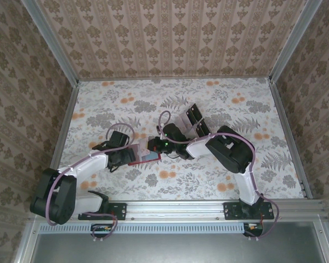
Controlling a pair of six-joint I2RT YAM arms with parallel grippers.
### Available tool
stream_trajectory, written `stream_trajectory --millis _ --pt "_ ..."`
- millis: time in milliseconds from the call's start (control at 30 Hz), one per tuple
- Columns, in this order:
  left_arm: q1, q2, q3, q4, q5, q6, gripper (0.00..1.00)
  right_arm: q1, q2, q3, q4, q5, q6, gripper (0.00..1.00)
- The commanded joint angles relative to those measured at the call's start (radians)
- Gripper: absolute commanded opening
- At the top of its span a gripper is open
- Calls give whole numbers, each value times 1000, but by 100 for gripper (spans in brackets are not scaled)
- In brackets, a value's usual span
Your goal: Put the credit cards into the card holder
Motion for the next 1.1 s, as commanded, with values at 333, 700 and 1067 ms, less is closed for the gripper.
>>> stream_trajectory --millis 333,700,1067 --pt "-5 4 -16 -5 -14 -14 79 12 25 -28 74 -20 39 0" --pt "-6 7 -14 -4 -13 -15 79 26 32 -31 91 -30 54 0" --pt "-8 10 -13 -3 -14 -16 78 39 32 -38 108 -42 71 0"
